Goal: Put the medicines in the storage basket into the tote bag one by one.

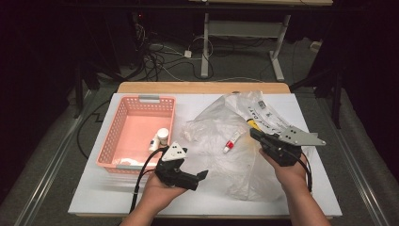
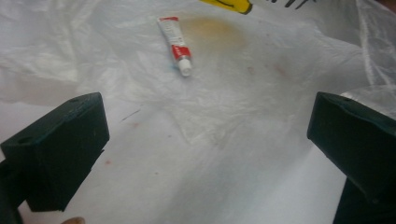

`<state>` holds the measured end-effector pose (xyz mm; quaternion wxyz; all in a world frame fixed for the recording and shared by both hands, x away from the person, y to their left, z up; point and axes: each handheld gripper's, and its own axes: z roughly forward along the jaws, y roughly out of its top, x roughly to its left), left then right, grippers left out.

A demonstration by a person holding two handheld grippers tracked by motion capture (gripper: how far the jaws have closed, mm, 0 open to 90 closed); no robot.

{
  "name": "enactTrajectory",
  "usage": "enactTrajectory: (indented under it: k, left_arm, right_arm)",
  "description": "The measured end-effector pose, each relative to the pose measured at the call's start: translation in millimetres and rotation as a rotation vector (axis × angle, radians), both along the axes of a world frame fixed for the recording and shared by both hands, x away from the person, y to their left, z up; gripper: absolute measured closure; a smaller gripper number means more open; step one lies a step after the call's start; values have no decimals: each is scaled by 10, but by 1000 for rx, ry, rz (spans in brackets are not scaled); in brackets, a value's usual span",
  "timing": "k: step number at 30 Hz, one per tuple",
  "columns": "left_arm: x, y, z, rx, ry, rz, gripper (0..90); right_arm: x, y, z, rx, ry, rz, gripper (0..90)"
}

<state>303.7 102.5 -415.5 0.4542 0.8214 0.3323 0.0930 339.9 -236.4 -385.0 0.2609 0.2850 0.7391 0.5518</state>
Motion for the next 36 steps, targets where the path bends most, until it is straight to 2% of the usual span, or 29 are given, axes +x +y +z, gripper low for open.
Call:
enactTrajectory:
  k: [5, 9, 12, 20, 24, 36]
  left_arm:
    - [29, 152, 33, 28, -13, 39, 0]
    - [68, 298, 41, 13, -1, 77, 0]
    - [93, 390, 45, 28, -6, 104, 0]
    - [151, 643, 58, 33, -4, 167, 0]
    - [172, 748, 49, 57, -6, 202, 0]
    - [240, 1075, 16, 65, 3, 298, 0]
  right_arm:
    - [2, -7, 0, 3, 2, 4, 900]
    - [4, -1, -6, 2, 5, 6, 900]
    - [5, 3, -11, 1, 9, 8, 900]
    - [10, -1, -19, 12, 18, 5, 900]
    - [13, -6, -19, 14, 17, 6, 900]
    - [17, -19, -22, 18, 20, 7, 900]
